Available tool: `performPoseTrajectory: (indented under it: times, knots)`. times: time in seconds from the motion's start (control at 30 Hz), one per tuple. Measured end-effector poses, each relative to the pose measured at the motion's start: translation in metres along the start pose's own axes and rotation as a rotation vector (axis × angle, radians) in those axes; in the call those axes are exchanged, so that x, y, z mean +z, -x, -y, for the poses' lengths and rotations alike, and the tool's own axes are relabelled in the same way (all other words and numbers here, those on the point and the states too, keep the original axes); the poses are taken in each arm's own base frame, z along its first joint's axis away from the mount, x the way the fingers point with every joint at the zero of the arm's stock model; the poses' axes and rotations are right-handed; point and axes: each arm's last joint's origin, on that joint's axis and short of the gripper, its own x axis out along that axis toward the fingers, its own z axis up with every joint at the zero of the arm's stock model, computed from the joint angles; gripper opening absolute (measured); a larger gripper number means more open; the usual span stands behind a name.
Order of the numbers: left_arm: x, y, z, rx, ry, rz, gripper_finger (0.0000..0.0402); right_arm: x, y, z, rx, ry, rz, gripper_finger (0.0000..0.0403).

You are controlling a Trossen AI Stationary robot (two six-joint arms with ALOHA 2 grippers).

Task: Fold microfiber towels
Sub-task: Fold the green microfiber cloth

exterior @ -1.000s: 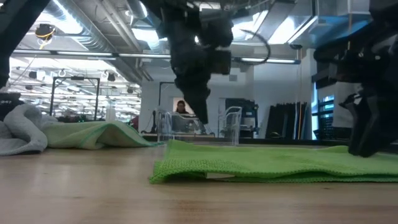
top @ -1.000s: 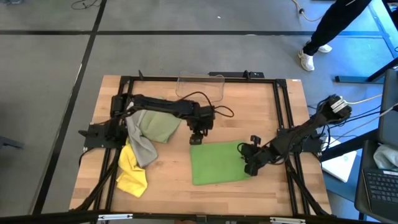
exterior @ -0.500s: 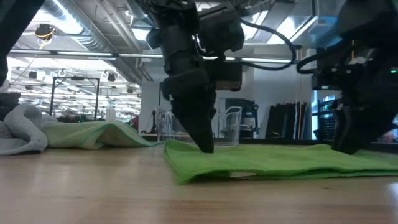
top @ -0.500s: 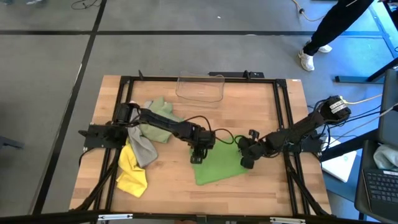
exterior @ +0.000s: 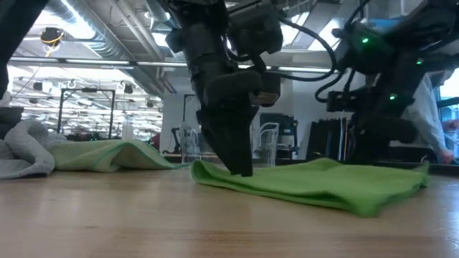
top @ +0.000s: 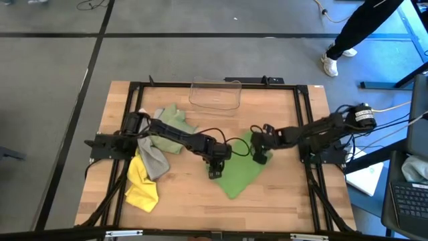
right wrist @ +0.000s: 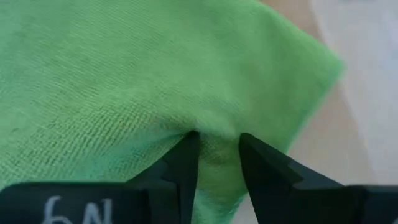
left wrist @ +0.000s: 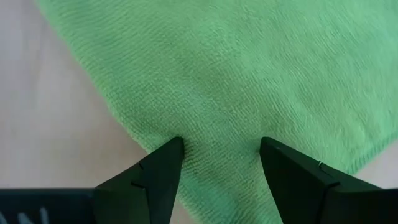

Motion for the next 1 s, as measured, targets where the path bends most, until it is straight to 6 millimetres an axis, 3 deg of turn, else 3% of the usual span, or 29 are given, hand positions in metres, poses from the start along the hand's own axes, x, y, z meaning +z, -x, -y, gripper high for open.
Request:
performPoseTrajectory:
  times: [0.23, 0.5, 0.67, 0.77, 1.0]
  knots:
    - [-0.009, -0.001, 0.021, 0.028, 0.057, 0.009, 0.0215, 0.02, -0.004, 0.015, 0.068, 0.037, 0.129, 0.0123]
    - [-0.013, 0.002, 0.043, 0.006, 0.043, 0.053, 0.0215, 0.051, 0.012, 0.009, 0.115, 0.07, 0.192, 0.0123]
    - [-0.013, 0.019, 0.043, 0.02, 0.039, 0.077, 0.0215, 0.044, 0.027, -0.026, 0.307, 0.132, 0.061, 0.0123]
    - [-0.012, 0.042, 0.045, 0.033, 0.009, 0.118, 0.0215, 0.031, 0.038, -0.056, 0.377, 0.211, 0.054, 0.0123]
    - [-0.018, 0.089, 0.034, 0.234, -0.018, 0.175, 0.0215, 0.034, 0.068, -0.115, 0.444, 0.181, 0.435, 0.0123]
